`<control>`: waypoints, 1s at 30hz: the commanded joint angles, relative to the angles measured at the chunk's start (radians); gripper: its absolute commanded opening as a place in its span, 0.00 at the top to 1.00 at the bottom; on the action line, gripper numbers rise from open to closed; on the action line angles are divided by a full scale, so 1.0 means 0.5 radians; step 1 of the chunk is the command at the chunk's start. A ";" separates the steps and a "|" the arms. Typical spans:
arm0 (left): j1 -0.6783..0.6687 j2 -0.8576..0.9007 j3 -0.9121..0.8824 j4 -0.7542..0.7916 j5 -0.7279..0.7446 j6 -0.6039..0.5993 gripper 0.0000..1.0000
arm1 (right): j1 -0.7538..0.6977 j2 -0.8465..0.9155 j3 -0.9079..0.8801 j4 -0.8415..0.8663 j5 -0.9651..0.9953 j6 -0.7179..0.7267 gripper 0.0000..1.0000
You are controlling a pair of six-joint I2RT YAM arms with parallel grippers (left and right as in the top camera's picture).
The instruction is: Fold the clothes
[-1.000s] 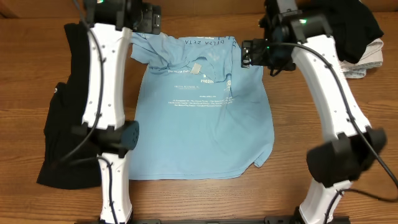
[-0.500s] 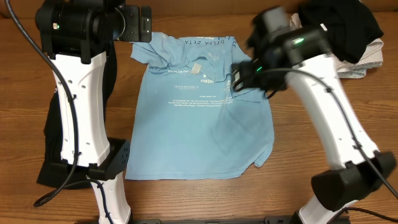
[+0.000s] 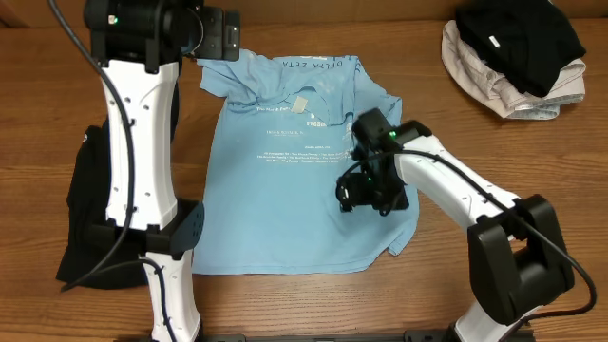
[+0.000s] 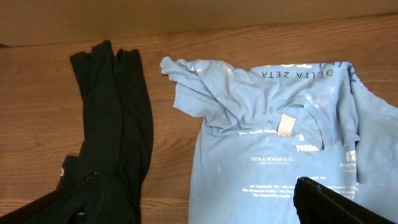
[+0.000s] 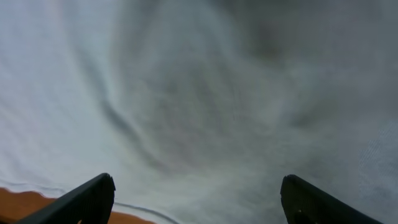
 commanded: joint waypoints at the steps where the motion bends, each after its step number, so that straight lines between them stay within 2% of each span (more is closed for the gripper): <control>1: -0.001 0.076 0.010 0.012 0.009 0.019 0.00 | -0.075 -0.007 -0.130 0.058 -0.039 0.100 0.11; 13: -0.001 0.277 0.010 0.012 0.024 0.018 0.00 | -0.589 -0.002 -0.334 0.120 -0.051 0.205 0.12; 19: -0.001 0.291 0.010 0.011 0.023 0.022 0.00 | -1.035 -0.002 -0.334 0.164 0.011 0.204 0.13; 23: -0.001 0.291 0.009 0.011 0.023 0.026 0.00 | -1.383 -0.002 -0.334 0.282 0.069 0.204 0.16; 30: -0.001 0.327 0.008 0.003 0.023 0.086 0.00 | -1.942 -0.002 -0.310 0.459 0.023 0.212 0.16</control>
